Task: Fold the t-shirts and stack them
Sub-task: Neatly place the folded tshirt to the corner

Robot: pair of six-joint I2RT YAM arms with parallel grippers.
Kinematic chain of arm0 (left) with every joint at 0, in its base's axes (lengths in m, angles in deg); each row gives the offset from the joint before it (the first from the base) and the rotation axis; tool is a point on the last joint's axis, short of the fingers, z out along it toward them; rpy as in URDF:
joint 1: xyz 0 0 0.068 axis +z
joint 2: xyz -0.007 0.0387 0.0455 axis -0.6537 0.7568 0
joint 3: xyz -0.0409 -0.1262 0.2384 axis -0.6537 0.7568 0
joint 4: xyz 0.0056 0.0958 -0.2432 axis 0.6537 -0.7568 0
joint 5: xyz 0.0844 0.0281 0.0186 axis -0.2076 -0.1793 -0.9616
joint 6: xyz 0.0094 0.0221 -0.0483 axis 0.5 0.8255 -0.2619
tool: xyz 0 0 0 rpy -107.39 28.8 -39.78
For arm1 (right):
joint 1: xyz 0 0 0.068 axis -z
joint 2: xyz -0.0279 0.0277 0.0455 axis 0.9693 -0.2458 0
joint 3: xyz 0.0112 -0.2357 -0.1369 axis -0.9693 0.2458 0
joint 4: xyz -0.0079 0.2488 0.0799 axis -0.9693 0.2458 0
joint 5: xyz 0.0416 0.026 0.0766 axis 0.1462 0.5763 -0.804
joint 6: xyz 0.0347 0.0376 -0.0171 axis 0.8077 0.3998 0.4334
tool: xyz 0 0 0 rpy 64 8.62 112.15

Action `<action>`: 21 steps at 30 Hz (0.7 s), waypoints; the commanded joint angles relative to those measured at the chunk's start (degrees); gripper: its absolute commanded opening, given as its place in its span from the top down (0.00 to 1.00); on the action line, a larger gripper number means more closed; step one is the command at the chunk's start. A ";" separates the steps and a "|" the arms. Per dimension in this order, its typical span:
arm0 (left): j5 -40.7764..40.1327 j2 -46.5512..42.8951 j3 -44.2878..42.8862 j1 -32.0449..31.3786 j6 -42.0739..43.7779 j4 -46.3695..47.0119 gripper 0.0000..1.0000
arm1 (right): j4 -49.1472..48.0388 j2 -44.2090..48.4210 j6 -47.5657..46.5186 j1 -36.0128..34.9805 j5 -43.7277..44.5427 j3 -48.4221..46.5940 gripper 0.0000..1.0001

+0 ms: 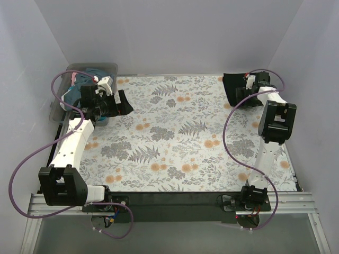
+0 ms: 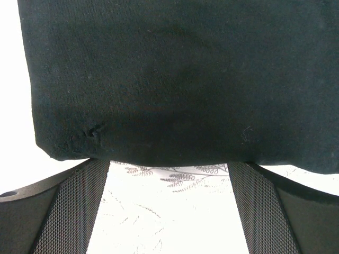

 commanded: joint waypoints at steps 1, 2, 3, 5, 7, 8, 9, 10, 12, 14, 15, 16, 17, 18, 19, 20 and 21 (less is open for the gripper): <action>0.02 -0.20 -0.75 -0.11 0.42 0.27 0.02 | 3.93 -5.08 2.20 -0.01 -2.72 -0.53 0.02; 0.02 -0.20 -0.67 -0.11 0.42 0.27 0.02 | 4.19 -5.17 2.90 -0.01 -2.81 -0.88 0.02; 0.11 -0.12 -0.66 -0.11 0.42 0.27 0.02 | 4.28 -5.52 3.34 -0.09 -2.98 -1.32 0.02; 0.20 0.06 -0.49 -0.11 0.15 0.27 0.02 | 4.28 -5.79 4.04 -0.36 -2.98 -1.76 0.02; 0.46 0.32 -0.49 -0.11 0.07 0.27 0.02 | 4.37 -5.87 4.31 -0.97 -2.37 -1.68 0.01; 0.46 0.32 -0.49 -0.11 0.07 0.27 0.02 | 4.45 -5.87 4.31 -1.24 -2.02 -1.76 0.02; 0.55 0.32 -0.49 -0.11 0.07 0.36 0.02 | 4.37 -5.96 4.31 -1.50 -1.76 -1.77 0.02; 0.38 0.41 -0.58 -0.11 0.07 0.27 0.02 | 4.37 -5.96 4.75 -1.50 -1.32 -1.94 0.02; 0.29 0.41 -0.66 -0.11 0.15 0.27 0.02 | 4.37 -6.31 5.63 -1.50 -1.05 -2.29 0.02; 0.46 0.59 -0.75 -0.11 0.07 0.27 0.02 | 4.45 -6.31 6.16 -1.59 -0.96 -2.82 0.02; 0.55 0.59 -0.84 -0.11 0.07 0.27 0.02 | 4.37 -6.40 6.07 -1.59 -1.22 -2.82 0.02; 0.55 0.67 -0.93 -0.11 0.07 0.36 0.02 | 4.37 -6.31 5.90 -1.59 -1.31 -2.82 0.02; 0.64 0.76 -0.93 -0.11 -0.02 0.36 0.02 | 4.45 -6.31 5.63 -1.68 -1.40 -2.82 0.02; 0.73 0.76 -1.19 -0.11 -0.11 0.27 0.02 | 4.45 -6.05 5.54 -1.68 -1.49 -2.82 0.02; 0.64 0.85 -1.37 -0.11 -0.11 0.18 0.02 | 4.37 -5.62 5.28 -1.68 -1.92 -2.65 0.02; 0.73 0.76 -1.63 -0.11 -0.02 -0.08 0.02 | 4.54 -4.13 4.93 -1.68 -2.19 -2.47 0.02; 0.73 1.02 -2.68 -0.11 0.24 -0.52 0.02 | 4.72 -3.16 4.75 -1.76 -2.45 -2.29 0.02</action>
